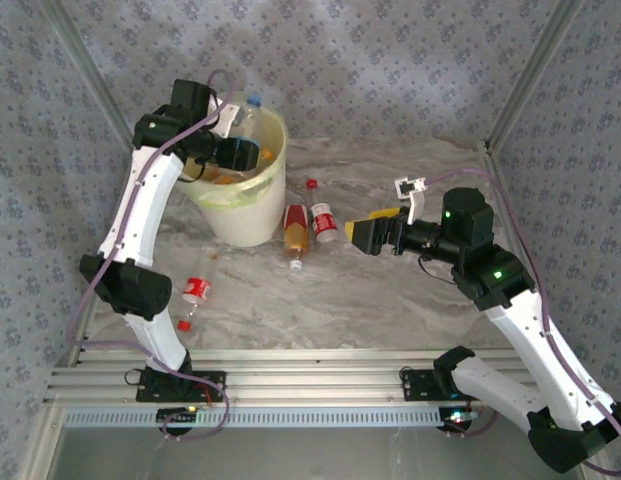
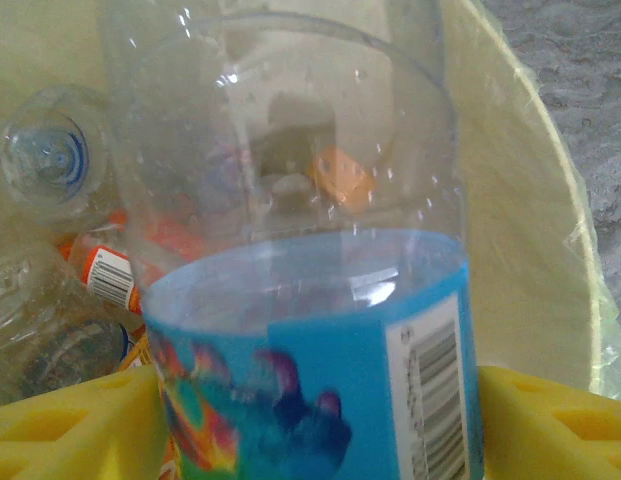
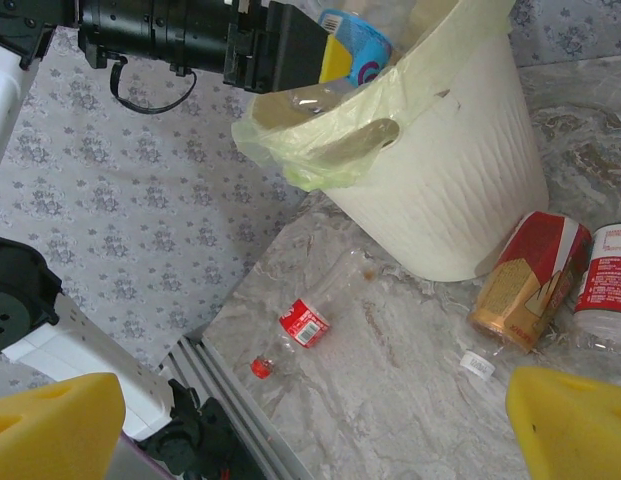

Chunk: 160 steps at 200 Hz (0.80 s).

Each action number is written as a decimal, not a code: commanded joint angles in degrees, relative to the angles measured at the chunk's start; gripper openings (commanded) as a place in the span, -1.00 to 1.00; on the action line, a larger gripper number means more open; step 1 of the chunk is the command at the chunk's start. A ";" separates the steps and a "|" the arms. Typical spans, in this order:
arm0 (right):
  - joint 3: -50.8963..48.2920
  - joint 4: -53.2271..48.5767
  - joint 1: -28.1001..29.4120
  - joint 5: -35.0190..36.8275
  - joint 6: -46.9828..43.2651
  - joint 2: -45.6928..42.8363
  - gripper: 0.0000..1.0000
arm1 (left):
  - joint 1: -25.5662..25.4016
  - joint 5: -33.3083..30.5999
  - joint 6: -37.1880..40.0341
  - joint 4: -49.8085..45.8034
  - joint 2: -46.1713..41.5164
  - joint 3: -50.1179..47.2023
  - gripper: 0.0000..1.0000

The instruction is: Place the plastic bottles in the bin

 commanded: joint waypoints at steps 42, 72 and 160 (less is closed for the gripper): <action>-0.25 -0.43 -0.16 0.83 -1.08 -0.36 1.00 | 0.28 1.05 -0.04 -0.48 -0.54 0.02 0.67; -0.40 -0.61 -0.25 1.27 -1.14 -0.21 1.00 | 0.25 0.67 -0.96 -0.25 -1.80 0.37 0.71; -0.25 -1.03 -0.32 2.06 -1.03 -0.01 1.00 | 0.28 -2.73 -5.15 4.80 -6.47 -1.61 0.42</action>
